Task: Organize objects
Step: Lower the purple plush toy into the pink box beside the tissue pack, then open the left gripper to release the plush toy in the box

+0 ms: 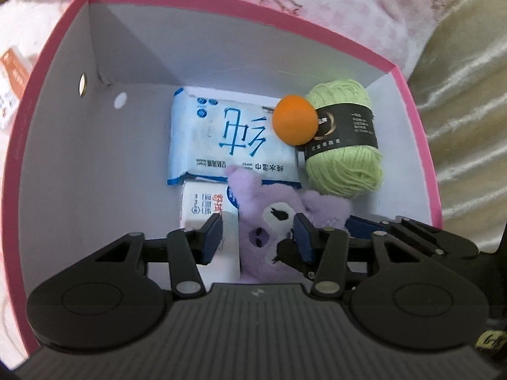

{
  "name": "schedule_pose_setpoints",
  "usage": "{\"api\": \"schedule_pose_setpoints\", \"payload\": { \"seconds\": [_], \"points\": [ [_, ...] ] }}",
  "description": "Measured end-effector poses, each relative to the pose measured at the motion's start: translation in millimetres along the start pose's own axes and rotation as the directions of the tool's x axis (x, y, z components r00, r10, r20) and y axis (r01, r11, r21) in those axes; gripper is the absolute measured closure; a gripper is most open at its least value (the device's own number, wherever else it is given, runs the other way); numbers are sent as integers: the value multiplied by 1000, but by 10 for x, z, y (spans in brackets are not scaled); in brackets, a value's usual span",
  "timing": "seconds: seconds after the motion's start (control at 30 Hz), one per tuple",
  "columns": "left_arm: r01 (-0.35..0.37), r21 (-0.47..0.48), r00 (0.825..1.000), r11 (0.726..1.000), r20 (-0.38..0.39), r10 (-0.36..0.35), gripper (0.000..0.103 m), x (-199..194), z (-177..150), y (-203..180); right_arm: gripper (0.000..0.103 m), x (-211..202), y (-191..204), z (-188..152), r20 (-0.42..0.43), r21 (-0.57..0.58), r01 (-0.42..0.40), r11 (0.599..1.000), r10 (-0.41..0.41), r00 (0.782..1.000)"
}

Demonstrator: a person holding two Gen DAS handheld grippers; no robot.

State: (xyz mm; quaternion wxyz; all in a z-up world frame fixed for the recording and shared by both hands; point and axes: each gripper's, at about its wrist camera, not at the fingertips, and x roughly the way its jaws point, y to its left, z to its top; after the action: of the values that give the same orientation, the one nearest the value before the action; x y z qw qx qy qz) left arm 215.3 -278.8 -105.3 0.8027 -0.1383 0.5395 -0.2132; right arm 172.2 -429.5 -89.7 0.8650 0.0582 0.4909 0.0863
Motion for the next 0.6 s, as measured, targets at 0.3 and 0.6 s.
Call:
{"api": "schedule_pose_setpoints", "payload": {
  "seconds": [0.3,0.6],
  "points": [
    [-17,29,999,999,32,16,73,43,-46,-44,44,-52,11,-60,23,25,37,999,-37,999],
    [-38,81,999,996,38,35,73,66,-110,-119,75,-77,-13,-32,-2,5,69,998,-69,998]
  ]
}}
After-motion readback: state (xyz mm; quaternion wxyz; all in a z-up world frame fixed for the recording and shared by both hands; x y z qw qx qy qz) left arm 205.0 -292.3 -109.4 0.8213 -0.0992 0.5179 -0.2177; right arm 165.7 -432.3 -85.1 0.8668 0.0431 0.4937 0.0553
